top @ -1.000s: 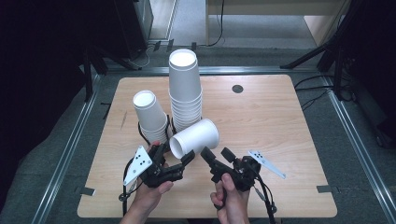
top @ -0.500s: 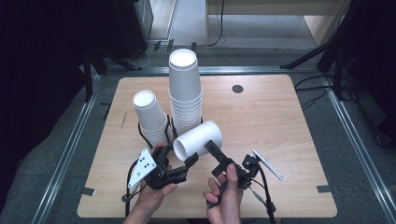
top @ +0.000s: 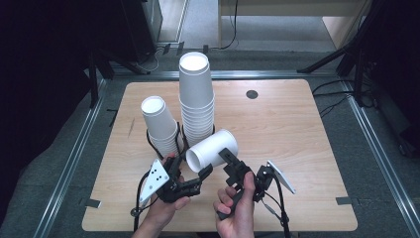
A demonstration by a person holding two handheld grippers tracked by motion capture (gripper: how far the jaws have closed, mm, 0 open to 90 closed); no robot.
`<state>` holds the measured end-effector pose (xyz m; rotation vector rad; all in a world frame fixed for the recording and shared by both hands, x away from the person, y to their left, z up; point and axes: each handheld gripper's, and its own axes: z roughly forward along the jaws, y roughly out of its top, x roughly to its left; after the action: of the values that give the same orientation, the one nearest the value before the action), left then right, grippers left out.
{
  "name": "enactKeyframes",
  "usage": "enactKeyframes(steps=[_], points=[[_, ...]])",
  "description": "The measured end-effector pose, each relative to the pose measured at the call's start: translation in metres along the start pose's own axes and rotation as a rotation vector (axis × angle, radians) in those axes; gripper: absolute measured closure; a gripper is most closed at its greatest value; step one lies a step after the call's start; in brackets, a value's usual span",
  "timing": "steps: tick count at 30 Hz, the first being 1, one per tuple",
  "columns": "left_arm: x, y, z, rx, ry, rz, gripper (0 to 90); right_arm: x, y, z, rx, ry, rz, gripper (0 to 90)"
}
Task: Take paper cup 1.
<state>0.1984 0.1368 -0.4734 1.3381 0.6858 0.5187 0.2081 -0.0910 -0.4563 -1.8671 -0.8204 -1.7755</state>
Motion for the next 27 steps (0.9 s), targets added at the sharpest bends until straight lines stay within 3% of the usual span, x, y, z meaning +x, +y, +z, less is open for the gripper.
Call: enactKeyframes(steps=[21, 27], points=[[-0.008, -0.005, 0.003, 0.012, -0.024, 0.019, 25.9, -0.011, 0.005, 0.016, 0.014, 0.024, 0.169, 2.4], [-0.011, -0.006, 0.004, 0.019, -0.034, 0.023, 26.0, -0.016, 0.009, 0.024, 0.027, 0.062, 0.214, 0.8]])
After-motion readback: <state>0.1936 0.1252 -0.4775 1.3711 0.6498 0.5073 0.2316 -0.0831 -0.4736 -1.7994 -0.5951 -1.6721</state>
